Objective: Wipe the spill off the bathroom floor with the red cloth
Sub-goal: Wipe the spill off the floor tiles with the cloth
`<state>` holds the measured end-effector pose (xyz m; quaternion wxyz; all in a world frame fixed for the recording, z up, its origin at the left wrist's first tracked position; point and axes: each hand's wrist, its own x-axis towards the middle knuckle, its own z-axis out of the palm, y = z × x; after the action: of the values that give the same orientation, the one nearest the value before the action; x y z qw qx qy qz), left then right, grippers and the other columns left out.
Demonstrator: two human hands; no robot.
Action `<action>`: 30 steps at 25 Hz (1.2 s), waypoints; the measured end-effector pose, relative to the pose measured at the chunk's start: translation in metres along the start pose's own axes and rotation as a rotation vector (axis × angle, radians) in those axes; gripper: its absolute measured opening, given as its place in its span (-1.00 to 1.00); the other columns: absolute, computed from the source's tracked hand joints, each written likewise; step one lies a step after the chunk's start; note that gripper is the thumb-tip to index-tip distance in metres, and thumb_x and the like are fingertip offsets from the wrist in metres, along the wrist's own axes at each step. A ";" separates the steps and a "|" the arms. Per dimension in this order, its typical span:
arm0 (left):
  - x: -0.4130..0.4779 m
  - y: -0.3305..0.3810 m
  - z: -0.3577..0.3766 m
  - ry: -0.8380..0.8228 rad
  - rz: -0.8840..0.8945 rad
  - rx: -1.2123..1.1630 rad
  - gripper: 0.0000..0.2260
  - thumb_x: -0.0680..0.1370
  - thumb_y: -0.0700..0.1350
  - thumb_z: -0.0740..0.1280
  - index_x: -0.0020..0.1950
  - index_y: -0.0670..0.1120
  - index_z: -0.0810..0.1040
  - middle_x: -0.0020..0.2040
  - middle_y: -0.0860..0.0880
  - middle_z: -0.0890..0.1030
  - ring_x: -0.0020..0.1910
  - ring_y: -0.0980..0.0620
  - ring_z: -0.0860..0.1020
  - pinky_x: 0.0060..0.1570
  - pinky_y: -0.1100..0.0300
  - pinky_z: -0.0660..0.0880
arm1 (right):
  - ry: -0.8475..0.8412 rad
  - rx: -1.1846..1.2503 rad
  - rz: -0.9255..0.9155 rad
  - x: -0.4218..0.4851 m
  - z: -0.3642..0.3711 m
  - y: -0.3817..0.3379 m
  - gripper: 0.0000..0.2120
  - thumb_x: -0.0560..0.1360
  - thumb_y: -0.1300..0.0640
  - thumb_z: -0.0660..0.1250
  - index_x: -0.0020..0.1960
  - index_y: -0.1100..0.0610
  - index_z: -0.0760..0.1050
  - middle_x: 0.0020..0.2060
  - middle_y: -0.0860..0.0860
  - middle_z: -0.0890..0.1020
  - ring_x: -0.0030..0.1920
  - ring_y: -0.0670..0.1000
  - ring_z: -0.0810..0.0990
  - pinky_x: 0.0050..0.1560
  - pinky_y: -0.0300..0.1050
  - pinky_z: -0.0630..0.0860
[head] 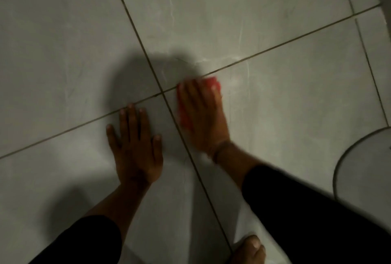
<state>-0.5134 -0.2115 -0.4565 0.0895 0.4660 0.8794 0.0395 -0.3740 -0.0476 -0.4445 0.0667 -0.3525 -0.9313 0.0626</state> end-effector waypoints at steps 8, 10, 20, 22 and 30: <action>0.000 0.001 -0.003 -0.026 0.000 0.003 -0.33 0.71 0.17 -0.05 0.78 -0.07 -0.09 0.79 -0.16 -0.01 0.78 -0.18 0.00 0.69 -0.32 -0.06 | -0.238 -0.042 0.378 -0.138 -0.052 0.111 -0.30 0.73 -0.20 -0.02 0.74 0.19 0.09 0.72 0.24 0.23 0.78 0.21 -0.01 0.68 0.44 0.12; 0.000 0.002 -0.002 -0.025 0.004 0.014 -0.33 0.71 0.18 -0.08 0.78 -0.07 -0.10 0.79 -0.15 -0.02 0.78 -0.16 -0.02 0.69 -0.30 -0.08 | -0.121 -0.008 0.522 -0.042 -0.048 0.146 -0.25 0.70 -0.22 0.02 0.75 0.18 0.09 0.75 0.20 0.17 0.76 0.27 0.08 0.71 0.39 0.05; 0.001 0.004 -0.006 -0.059 -0.021 0.048 -0.32 0.70 0.17 -0.07 0.78 -0.06 -0.14 0.79 -0.14 -0.06 0.78 -0.14 -0.04 0.70 -0.28 -0.09 | -0.242 -0.059 0.037 -0.067 -0.044 0.133 -0.28 0.70 -0.22 0.00 0.76 0.12 0.07 0.75 0.16 0.17 0.75 0.26 0.13 0.72 0.35 0.07; 0.001 0.004 -0.005 -0.062 -0.015 0.044 -0.32 0.71 0.19 -0.12 0.78 -0.06 -0.16 0.80 -0.13 -0.07 0.78 -0.13 -0.06 0.70 -0.28 -0.09 | -0.172 -0.062 0.287 -0.009 -0.045 0.148 -0.26 0.70 -0.21 0.01 0.76 0.16 0.06 0.76 0.18 0.13 0.76 0.25 0.09 0.74 0.33 0.02; 0.001 0.007 -0.013 -0.108 0.008 0.016 -0.29 0.68 0.11 0.04 0.77 -0.11 -0.07 0.79 -0.19 -0.03 0.77 -0.21 -0.03 0.67 -0.37 -0.09 | -0.233 0.158 -0.225 -0.086 -0.014 -0.035 -0.30 0.66 -0.14 0.18 0.74 0.07 0.18 0.72 0.05 0.28 0.75 0.16 0.17 0.75 0.17 0.00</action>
<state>-0.5112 -0.2064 -0.4434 0.1329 0.4716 0.8717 0.0074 -0.3305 -0.1304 -0.4323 -0.0078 -0.2300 -0.9586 0.1680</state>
